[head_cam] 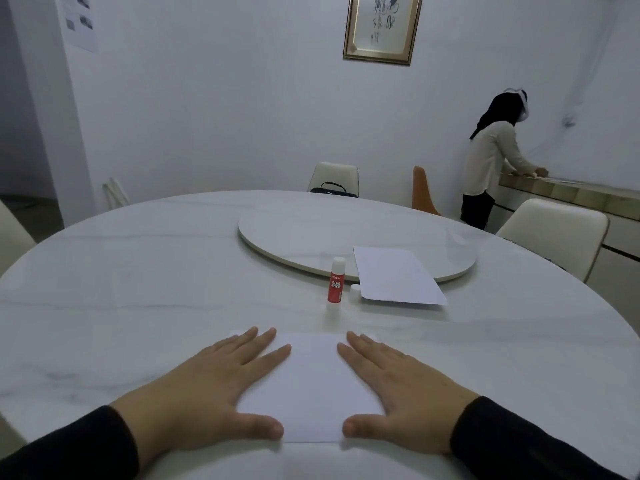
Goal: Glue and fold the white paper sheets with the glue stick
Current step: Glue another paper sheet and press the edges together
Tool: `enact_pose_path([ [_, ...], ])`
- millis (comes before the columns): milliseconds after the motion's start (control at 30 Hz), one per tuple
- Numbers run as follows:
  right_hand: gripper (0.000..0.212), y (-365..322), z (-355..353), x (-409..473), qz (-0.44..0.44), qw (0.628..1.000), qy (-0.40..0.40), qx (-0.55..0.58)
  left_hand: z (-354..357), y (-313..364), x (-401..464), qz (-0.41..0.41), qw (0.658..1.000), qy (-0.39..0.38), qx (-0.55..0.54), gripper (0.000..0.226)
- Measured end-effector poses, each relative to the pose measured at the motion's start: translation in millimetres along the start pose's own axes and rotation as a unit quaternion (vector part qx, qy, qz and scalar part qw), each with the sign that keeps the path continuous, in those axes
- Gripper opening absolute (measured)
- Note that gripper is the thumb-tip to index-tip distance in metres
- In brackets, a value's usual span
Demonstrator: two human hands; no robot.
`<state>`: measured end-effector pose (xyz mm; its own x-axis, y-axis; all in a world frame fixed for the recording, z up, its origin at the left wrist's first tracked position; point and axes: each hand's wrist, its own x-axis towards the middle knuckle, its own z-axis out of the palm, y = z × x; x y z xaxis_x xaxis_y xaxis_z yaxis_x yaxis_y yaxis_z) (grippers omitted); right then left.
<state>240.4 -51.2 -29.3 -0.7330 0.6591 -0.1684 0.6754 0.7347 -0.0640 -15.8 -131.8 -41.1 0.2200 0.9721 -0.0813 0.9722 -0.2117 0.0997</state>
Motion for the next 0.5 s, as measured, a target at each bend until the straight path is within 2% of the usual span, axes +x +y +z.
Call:
enact_pose_path([
  [200,0.102,27,-3,-13,-0.013,0.998,-0.026,-0.06,-3,-6,1,0.025,0.999,-0.02,0.002,0.096],
  [333,0.108,66,-9,-24,0.029,0.997,-0.046,-0.058,-3,-7,2,0.03,0.999,-0.028,0.004,0.096],
  [400,0.114,73,-16,-27,0.087,0.994,-0.027,0.053,-5,-5,6,0.032,0.999,-0.035,0.005,0.094],
  [433,0.108,72,-19,-24,0.129,0.98,0.034,0.151,-6,-4,10,0.033,0.999,-0.039,0.007,0.094],
  [467,0.09,71,-21,-18,0.177,0.94,0.13,0.262,-8,-2,14,0.033,0.999,-0.042,0.006,0.095],
  [500,0.064,72,-21,-7,0.226,0.863,0.23,0.389,-8,0,19,0.032,0.999,-0.043,0.004,0.096],
])
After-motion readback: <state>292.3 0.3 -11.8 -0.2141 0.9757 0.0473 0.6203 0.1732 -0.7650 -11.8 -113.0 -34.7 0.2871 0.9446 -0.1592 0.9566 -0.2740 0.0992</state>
